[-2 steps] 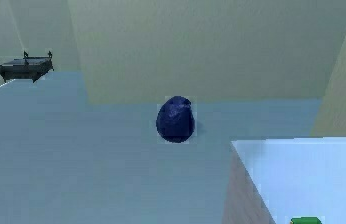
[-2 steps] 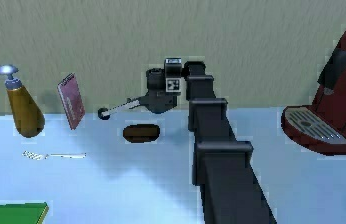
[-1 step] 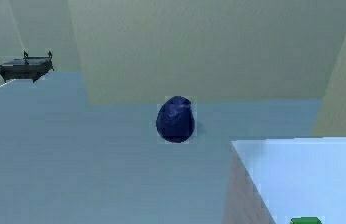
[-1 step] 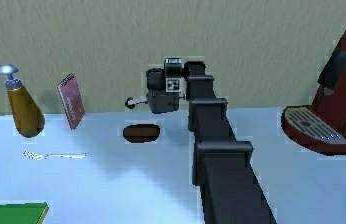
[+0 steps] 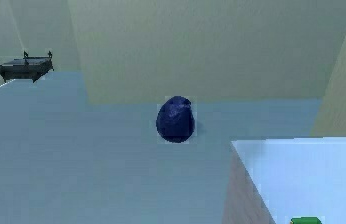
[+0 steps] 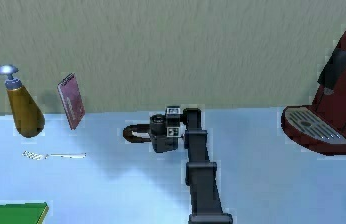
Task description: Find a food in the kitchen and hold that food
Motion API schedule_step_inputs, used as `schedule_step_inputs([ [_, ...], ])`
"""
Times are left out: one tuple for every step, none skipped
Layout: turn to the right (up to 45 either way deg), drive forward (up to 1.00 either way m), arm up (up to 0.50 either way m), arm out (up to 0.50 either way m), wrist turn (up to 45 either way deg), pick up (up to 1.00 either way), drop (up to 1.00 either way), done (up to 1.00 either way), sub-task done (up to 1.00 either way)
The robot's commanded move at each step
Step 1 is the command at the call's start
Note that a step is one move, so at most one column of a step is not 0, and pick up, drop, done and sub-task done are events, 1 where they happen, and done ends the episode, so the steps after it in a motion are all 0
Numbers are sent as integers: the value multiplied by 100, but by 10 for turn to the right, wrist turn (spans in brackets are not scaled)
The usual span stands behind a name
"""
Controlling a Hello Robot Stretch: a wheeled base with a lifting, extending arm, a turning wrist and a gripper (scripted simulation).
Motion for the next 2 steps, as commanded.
schedule_step_inputs([
  [0, 0, 0, 0, 0, 100, 0, 0, 0],
  [0, 0, 10, 0, 0, 0, 0, 0, 0],
])
